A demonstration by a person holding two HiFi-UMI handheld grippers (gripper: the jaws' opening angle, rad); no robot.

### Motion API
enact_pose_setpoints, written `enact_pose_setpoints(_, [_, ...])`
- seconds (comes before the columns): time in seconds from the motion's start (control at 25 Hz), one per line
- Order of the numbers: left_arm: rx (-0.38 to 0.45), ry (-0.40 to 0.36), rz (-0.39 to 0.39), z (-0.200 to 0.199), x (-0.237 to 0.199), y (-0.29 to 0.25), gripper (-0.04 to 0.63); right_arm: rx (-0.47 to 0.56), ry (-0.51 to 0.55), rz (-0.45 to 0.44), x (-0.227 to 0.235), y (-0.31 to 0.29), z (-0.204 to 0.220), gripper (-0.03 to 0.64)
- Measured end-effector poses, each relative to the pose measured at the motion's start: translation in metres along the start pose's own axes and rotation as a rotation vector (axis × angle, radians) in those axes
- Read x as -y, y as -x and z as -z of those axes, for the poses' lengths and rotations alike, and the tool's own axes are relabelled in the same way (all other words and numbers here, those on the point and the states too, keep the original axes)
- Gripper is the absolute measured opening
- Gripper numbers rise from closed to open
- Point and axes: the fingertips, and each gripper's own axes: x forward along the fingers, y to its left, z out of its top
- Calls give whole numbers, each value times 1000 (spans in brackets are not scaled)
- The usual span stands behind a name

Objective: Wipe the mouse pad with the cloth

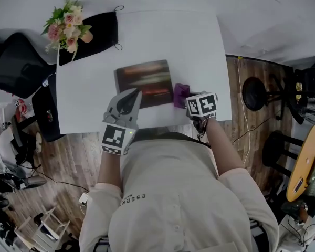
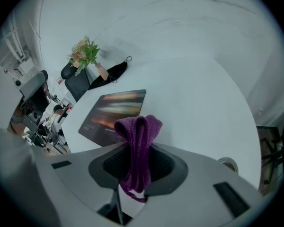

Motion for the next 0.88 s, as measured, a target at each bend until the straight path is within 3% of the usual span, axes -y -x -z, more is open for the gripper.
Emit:
enact_pose_setpoints(0.28, [25, -50, -23, -25, -10, 1, 0, 190, 41, -42, -23, 38, -51, 104])
enact_pose_setpoints(0.52, [72, -122, -56, -61, -36, 10, 0, 463, 116, -82, -60, 85, -126, 104])
enact_pose_setpoints(0.72, [58, -118, -151, -78, -66, 19, 0, 673, 248, -92, -96, 132, -173, 101])
enact_pose_setpoints(0.88, [87, -97, -171, -94, -77, 27, 0, 828, 341, -75, -125, 166, -195, 101])
